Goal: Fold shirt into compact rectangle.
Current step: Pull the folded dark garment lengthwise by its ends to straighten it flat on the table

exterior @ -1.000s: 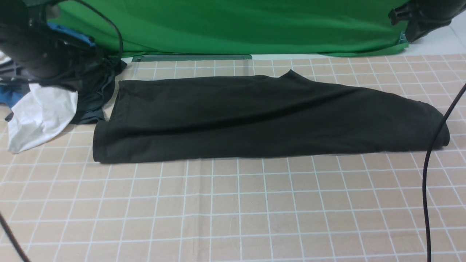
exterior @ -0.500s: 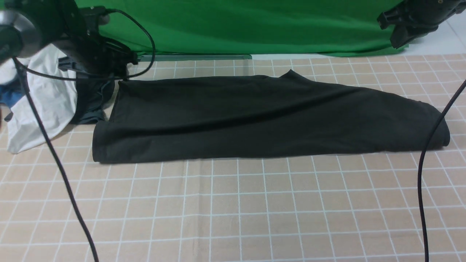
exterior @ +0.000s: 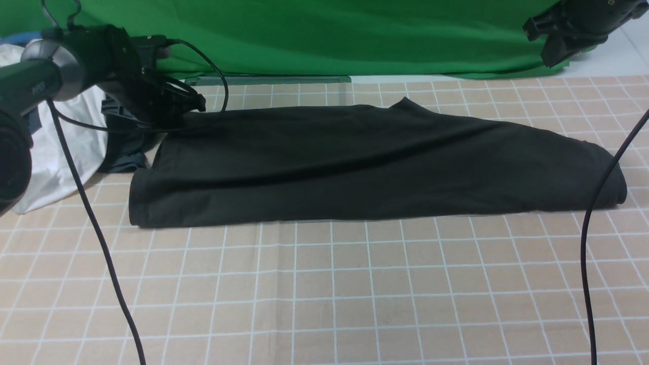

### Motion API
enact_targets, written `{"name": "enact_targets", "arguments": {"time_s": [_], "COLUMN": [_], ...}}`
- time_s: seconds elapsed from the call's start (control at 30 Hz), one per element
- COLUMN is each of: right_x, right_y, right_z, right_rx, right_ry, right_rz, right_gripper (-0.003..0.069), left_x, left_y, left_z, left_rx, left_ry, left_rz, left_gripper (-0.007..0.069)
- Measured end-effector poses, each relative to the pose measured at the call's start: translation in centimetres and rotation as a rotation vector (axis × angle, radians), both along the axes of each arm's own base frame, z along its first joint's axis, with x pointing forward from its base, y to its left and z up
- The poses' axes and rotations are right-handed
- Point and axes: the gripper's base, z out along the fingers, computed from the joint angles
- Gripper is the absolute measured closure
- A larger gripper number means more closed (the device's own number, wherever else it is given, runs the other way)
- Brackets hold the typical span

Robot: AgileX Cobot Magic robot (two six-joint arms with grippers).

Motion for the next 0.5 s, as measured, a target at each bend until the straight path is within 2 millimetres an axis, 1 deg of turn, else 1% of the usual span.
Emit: {"name": "enact_targets", "arguments": {"time_s": [0.03,0.23,0.27,0.37,0.5], "right_x": [0.0,0.0,0.0,0.0,0.1], "right_y": [0.0,0.0,0.0,0.1,0.2], "right_z": [0.0,-0.1,0.0,-0.1,-0.4], "right_rx": [-0.001,-0.004,-0.004,0.004,0.015], "right_ry": [0.000,0.000,-0.001,0.001,0.009], "right_rz": [0.002,0.010,0.011,0.012,0.013], "right_gripper": [0.0623,0.0623,0.0623,0.0623,0.0623], "left_x": [0.0,0.3,0.4,0.7,1.3], "left_y": [0.0,0.1,0.2,0.2,0.2], "left_z": [0.8,5.4,5.9,6.4,6.1], "left_rx": [0.003,0.005,0.007,0.020,0.030], "left_ry": [-0.015,-0.128,-0.149,-0.194,-0.252], "left_rz": [-0.001,0.015,0.015,0.002,0.000], "left_gripper": [0.0589,0.0589,0.0589,0.0589,0.0585]}}
